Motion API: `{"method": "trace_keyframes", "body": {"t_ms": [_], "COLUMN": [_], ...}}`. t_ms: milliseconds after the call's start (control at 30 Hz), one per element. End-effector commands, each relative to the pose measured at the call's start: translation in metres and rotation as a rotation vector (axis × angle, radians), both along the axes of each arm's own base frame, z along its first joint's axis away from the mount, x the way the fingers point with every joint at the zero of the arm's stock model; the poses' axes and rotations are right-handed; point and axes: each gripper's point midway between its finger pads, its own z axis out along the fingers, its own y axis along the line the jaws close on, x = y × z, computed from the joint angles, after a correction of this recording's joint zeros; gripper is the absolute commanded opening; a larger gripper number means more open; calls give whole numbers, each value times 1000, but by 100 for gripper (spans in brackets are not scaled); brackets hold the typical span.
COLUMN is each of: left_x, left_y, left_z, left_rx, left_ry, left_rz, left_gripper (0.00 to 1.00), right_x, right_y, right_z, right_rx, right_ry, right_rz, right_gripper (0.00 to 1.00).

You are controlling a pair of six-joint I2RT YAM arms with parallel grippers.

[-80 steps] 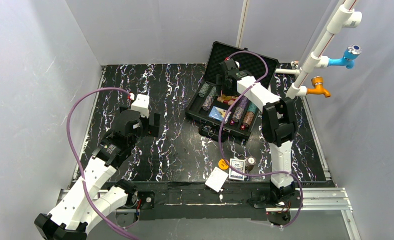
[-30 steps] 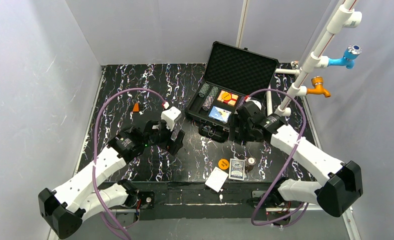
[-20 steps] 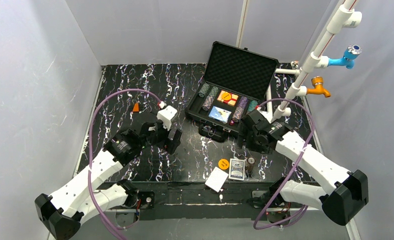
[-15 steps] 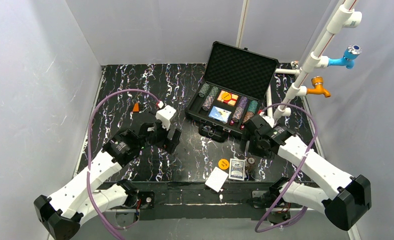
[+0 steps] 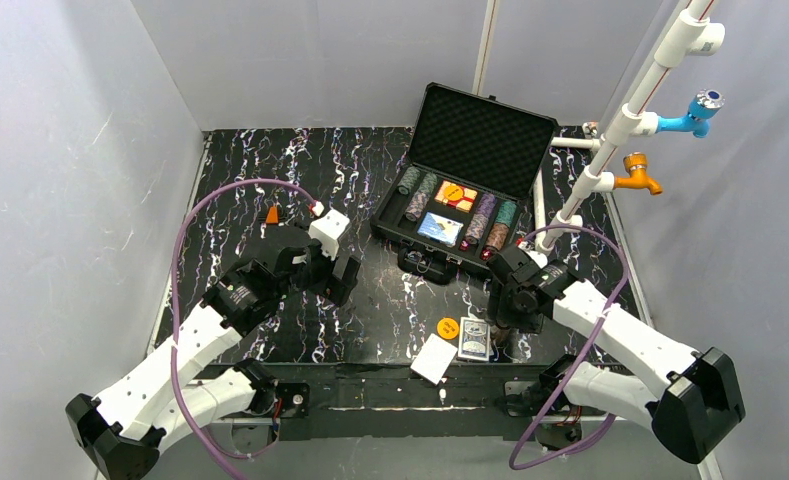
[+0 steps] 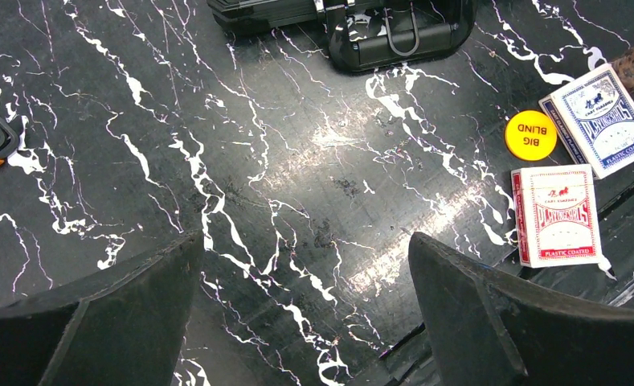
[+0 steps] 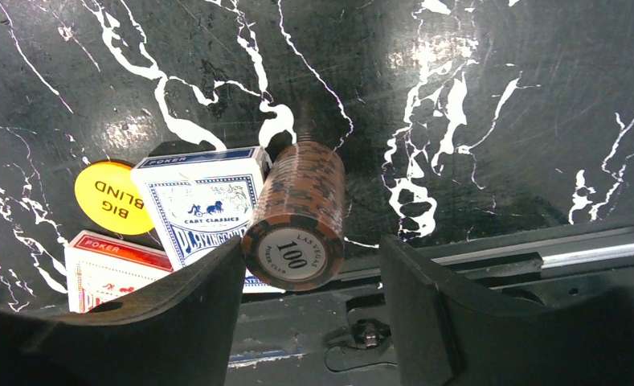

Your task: Pack up texas hold em set

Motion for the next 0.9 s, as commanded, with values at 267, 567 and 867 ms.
{"method": "trace_keyframes", "body": {"t_ms": [267, 567, 867], "left_x": [-1, 0, 1], "left_y": [4, 5, 6], "left_z": [3, 3, 3], "left_rx": [13, 33, 35], "left_ry": [-19, -34, -38], "left_rz": [3, -9, -7], "left_gripper": [98, 98, 98], "right_x": [1, 11, 24], "right_y": [7, 13, 23], "right_z": [-10, 4, 17], "right_rx": [21, 30, 45], "right_ry": [13, -12, -43], "right_rz": [25, 43, 79], "right_gripper": [57, 25, 1]}}
